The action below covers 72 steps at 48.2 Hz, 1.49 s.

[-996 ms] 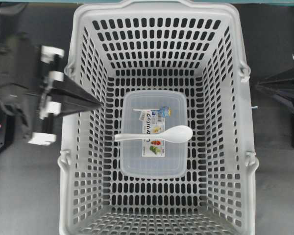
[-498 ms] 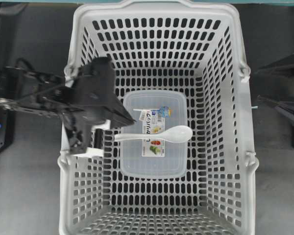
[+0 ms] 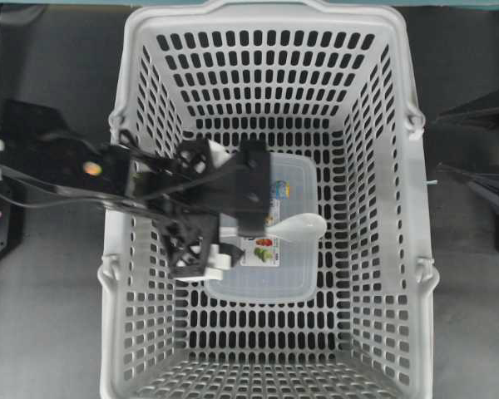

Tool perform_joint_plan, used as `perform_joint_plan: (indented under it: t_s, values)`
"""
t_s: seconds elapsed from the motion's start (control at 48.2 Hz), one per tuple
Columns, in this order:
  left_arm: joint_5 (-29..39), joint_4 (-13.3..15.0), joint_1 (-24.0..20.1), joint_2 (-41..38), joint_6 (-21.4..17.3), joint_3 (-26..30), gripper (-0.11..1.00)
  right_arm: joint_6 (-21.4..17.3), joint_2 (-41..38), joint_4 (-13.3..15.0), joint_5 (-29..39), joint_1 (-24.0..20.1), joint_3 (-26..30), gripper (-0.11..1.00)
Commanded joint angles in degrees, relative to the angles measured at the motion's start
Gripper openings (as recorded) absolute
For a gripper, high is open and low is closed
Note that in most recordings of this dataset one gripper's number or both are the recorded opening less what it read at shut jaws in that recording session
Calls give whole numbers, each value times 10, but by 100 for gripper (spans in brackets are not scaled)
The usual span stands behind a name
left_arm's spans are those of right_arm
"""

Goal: Pick up the chinese spoon from the shopping basket with the left arm.

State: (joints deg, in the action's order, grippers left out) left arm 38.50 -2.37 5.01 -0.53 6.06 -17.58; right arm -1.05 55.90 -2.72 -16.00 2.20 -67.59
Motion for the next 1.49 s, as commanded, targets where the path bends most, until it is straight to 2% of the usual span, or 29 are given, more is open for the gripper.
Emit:
perform_joint_plan:
  t_s: [0.0, 0.353, 0.477, 0.602, 0.726, 0.788, 1.099, 1.348, 1.473]
  values:
    - [-1, -3, 4, -19, 1, 16, 87, 1, -2, -4, -3, 1, 7, 65]
    - [-33, -3, 5, -62, -2, 24, 85, 1, -2, -3, -3, 1, 6, 65]
    - [-39, -3, 4, -69, -6, 17, 79, 1, -2, -4, -4, 1, 6, 65]
    - [-40, -3, 4, -72, -7, 11, 59, 1, -2, -3, -3, 1, 4, 65]
    - [-40, -2, 2, -71, -8, 9, 25, 1, -1, -4, -3, 1, 4, 65]
    - [-40, -3, 1, -71, -11, 11, 12, 1, -2, -4, -3, 1, 4, 65]
    - [-10, -3, -3, -25, -54, 59, 12, 1, -2, -4, -3, 1, 4, 65]
    - [99, -3, -4, 35, -39, 134, 12, 1, -2, -4, -3, 1, 4, 65]
    - [127, -3, -1, 55, -23, 159, 12, 1, -1, -4, -4, 1, 3, 65]
